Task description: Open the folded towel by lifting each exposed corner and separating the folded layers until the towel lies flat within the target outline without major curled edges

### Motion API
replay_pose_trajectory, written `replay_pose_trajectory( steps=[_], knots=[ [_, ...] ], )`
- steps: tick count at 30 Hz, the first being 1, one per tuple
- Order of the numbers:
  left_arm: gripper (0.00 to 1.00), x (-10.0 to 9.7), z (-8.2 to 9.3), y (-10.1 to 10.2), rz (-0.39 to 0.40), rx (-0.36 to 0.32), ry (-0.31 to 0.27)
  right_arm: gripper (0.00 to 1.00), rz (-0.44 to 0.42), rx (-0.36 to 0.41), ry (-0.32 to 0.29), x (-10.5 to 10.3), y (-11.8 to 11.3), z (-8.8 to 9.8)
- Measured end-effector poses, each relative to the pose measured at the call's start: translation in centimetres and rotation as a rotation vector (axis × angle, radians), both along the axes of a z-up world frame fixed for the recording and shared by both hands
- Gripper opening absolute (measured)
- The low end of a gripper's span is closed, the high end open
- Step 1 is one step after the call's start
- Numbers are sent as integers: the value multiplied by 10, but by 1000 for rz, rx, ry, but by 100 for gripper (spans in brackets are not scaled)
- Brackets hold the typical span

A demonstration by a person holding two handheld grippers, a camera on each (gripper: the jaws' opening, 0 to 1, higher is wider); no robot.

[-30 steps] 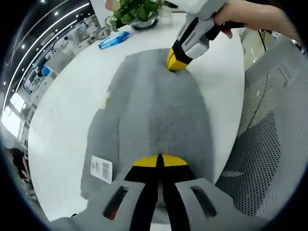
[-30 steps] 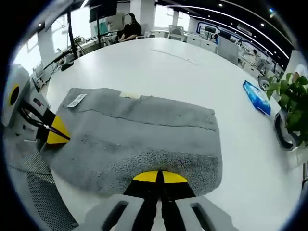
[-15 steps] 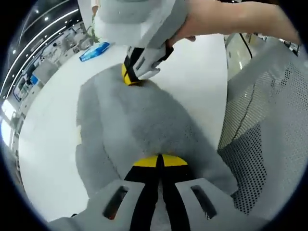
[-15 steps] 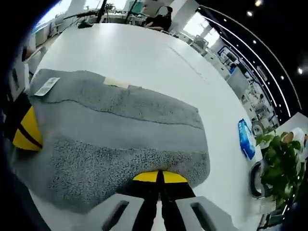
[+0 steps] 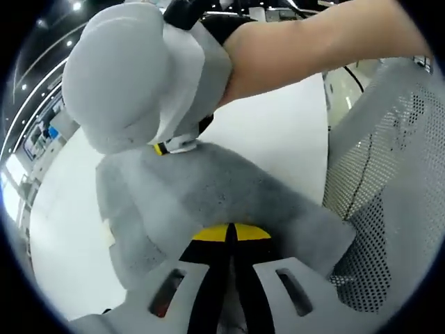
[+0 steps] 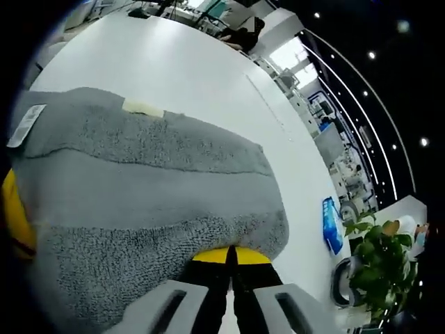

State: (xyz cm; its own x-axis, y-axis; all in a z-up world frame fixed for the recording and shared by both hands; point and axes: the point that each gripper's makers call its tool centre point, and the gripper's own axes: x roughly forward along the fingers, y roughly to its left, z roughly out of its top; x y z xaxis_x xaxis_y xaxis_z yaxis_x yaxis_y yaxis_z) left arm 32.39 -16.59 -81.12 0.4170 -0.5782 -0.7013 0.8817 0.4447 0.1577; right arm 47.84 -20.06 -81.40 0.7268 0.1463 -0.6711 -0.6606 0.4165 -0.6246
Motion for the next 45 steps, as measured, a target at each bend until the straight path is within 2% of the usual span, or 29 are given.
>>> replay_pose_trajectory(
  steps=[3, 8, 12, 13, 15, 16, 18, 21, 23, 25, 27, 28, 30, 32, 34, 39, 40, 41, 43, 45],
  knots=[
    [0, 1, 1, 0, -1, -34, 8, 0, -6, 18, -3, 2, 1, 0],
    [0, 2, 1, 0, 3, -75, 32, 0, 13, 0, -28, 2, 2, 1],
    [0, 2, 1, 1, 30, -156, 111, 0, 26, 13, -41, 2, 1, 1],
    [1, 3, 1, 2, 31, -158, 116, 0, 39, 3, -47, 2, 2, 1],
    [1, 3, 2, 1, 30, -158, 119, 0, 136, -104, -72, 2, 4, 3],
    [1, 3, 2, 1, 22, -155, 114, 0, 148, -116, -66, 2, 5, 3],
    [1, 3, 2, 1, 21, -156, 116, 0, 127, -77, -47, 2, 4, 4],
    [1, 4, 2, 2, 101, -222, 225, 0, 107, -17, -20, 1, 1, 9],
    [1, 5, 1, 3, 136, -246, 275, 0, 99, 17, 10, -5, 2, 11],
    [1, 6, 2, 4, 126, -238, 267, 2, 73, 72, 20, -11, 3, 20],
    [2, 4, 4, 4, 131, -243, 281, 7, 32, 189, 27, -21, 8, 34],
    [4, 2, 8, 2, 148, -280, 329, 8, 15, 252, 40, -29, 12, 42],
    [8, 7, 16, 0, 211, -367, 378, 8, -3, 300, 44, -39, 14, 47],
    [13, 24, 31, 6, 284, -459, 364, 9, -36, 378, 67, -55, 15, 50],
    [15, 39, 42, 21, 357, -511, 323, 9, -53, 416, 98, -69, 13, 47],
    [16, 69, 54, 77, 580, -524, 195, 14, -121, 516, 171, -90, 7, 39],
    [16, 72, 55, 86, 613, -521, 181, 15, -127, 527, 177, -91, 8, 39],
    [16, 76, 52, 101, 662, -496, 160, 15, -145, 558, 184, -92, 8, 40],
    [16, 77, 43, 119, 699, -427, 146, 15, -159, 594, 194, -93, 9, 43],
    [16, 74, 36, 122, 701, -395, 168, 15, -159, 608, 198, -94, 10, 43]
  ],
)
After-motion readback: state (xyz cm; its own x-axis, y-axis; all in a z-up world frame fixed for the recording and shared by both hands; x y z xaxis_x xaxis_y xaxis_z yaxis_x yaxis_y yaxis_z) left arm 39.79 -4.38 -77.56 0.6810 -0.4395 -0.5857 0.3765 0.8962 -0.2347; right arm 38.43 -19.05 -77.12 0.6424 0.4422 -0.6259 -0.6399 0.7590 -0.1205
